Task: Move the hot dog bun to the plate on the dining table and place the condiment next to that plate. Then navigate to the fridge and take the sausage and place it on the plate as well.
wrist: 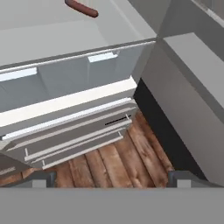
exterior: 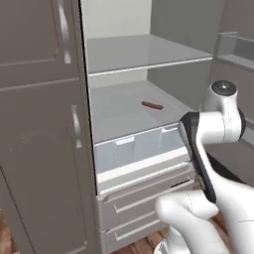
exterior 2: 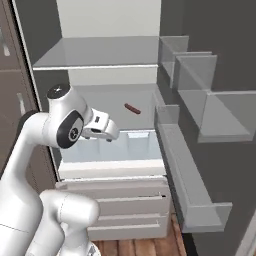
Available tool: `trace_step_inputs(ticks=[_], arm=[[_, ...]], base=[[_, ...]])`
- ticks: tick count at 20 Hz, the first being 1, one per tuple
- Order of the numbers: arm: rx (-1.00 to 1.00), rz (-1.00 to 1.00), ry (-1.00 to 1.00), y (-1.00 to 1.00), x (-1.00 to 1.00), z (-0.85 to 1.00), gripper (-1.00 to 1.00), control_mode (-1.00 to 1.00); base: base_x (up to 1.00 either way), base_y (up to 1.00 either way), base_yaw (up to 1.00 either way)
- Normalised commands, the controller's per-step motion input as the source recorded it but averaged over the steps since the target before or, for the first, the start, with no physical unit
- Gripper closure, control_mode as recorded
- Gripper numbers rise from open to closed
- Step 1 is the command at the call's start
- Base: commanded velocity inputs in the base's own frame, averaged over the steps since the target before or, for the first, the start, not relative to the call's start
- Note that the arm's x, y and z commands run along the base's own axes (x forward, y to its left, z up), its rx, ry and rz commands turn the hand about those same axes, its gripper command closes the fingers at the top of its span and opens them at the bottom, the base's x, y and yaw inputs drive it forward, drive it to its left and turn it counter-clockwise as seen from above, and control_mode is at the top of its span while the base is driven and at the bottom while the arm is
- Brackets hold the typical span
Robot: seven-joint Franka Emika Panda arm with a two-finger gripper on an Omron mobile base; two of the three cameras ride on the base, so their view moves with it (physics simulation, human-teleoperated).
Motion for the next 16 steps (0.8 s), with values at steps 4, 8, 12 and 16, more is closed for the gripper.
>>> trace_step_inputs(ticks=[4,8,12,16], arm=[[0.00,0.00,0.00,0.00,0.00,0.00,-1.00,1.00],[0.00,0.00,0.00,0.00,0.00,0.00,-1.00,1.00],[0.00,0.00,0.00,0.00,0.00,0.00,-1.00,1.00],[0.00,0.07,-0.01,-0.24,0.15,-0.01,-1.00,-1.00]], base=[[0.59,0.06,0.40],[0.71,-0.02,0.35],[0.52,-0.23,0.24],[0.20,-0.17,0.08]])
